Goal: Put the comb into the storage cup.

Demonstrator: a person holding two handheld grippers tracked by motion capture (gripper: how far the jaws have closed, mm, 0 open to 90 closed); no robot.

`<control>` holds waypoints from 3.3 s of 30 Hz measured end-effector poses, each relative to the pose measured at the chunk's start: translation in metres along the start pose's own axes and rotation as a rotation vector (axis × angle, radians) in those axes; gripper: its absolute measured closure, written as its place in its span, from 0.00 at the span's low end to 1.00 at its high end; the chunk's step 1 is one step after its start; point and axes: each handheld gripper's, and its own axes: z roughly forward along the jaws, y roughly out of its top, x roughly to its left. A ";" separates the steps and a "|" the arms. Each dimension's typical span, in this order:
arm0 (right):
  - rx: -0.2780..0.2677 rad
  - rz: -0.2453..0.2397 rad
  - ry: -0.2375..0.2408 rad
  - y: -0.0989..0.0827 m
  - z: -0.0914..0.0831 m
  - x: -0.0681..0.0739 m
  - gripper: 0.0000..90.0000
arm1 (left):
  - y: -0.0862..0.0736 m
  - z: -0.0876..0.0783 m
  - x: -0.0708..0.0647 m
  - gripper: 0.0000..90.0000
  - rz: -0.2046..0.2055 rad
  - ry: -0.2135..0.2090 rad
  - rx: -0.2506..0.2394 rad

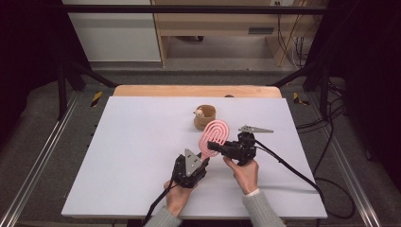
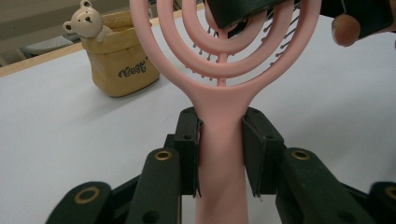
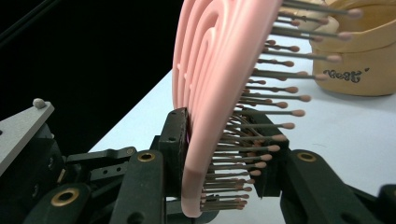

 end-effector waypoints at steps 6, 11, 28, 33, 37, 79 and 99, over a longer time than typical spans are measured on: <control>-0.007 -0.018 0.010 0.000 -0.002 0.001 0.71 | 0.001 -0.001 0.001 0.76 0.003 -0.009 -0.007; -0.018 -0.025 0.023 0.001 -0.004 0.003 0.71 | 0.004 -0.003 0.001 0.76 0.011 -0.018 -0.012; -0.044 -0.066 -0.006 0.005 -0.013 0.005 0.71 | 0.017 -0.012 0.008 0.52 -0.030 -0.105 -0.007; -0.047 -0.070 -0.018 0.006 -0.015 0.005 0.71 | 0.022 -0.014 0.012 0.37 -0.033 -0.125 0.005; -0.049 -0.080 -0.030 0.007 -0.016 0.005 0.71 | 0.024 -0.017 0.016 0.27 -0.028 -0.145 0.002; -0.095 -0.168 -0.122 0.022 -0.040 0.007 0.72 | -0.005 -0.069 0.121 0.02 -0.120 -0.177 0.058; -0.113 -0.210 -0.158 0.043 -0.039 0.015 0.72 | -0.041 -0.102 0.163 0.03 -0.155 -0.112 0.007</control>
